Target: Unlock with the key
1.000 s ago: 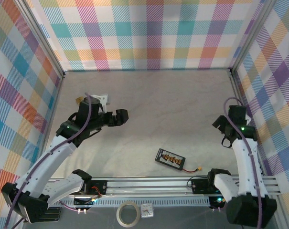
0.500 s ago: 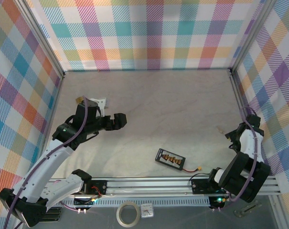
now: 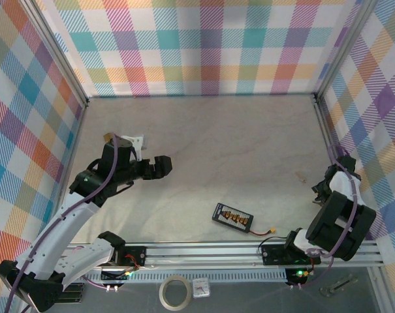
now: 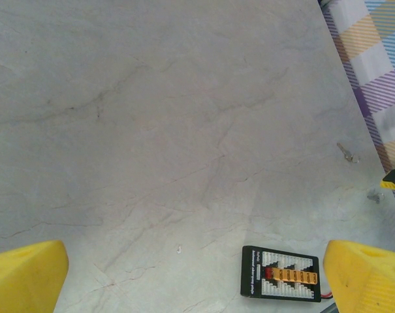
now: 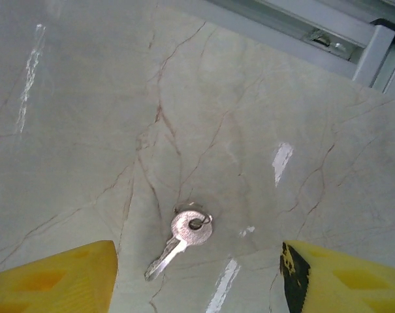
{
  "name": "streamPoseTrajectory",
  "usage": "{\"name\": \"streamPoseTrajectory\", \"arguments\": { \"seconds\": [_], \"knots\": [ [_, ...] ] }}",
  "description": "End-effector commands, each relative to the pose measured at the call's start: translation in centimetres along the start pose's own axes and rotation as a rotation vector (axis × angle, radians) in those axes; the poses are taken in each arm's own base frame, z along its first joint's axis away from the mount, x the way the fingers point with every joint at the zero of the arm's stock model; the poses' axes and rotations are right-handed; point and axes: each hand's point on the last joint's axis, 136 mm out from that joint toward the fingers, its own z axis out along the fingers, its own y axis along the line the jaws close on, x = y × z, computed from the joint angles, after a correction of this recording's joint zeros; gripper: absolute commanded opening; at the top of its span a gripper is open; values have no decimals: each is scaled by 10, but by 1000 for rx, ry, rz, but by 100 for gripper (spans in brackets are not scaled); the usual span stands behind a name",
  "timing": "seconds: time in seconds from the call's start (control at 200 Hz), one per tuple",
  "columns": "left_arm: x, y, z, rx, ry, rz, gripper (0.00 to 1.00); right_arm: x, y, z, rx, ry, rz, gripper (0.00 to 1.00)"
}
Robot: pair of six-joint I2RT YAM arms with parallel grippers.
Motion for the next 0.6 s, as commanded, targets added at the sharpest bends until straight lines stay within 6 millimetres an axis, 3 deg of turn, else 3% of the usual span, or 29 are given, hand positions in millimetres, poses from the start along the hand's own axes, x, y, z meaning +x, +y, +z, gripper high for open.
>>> {"name": "streamPoseTrajectory", "arguments": {
  "seconds": [0.0, 0.595],
  "knots": [
    [9, -1, -1, 5, 31, -4, 100, -14, -2, -1, 17, -44, 19, 66],
    [14, 8, 7, -31, 50, -8, 100, -5, 1, 19, 25, 10, 9, 58]
  ]
}}
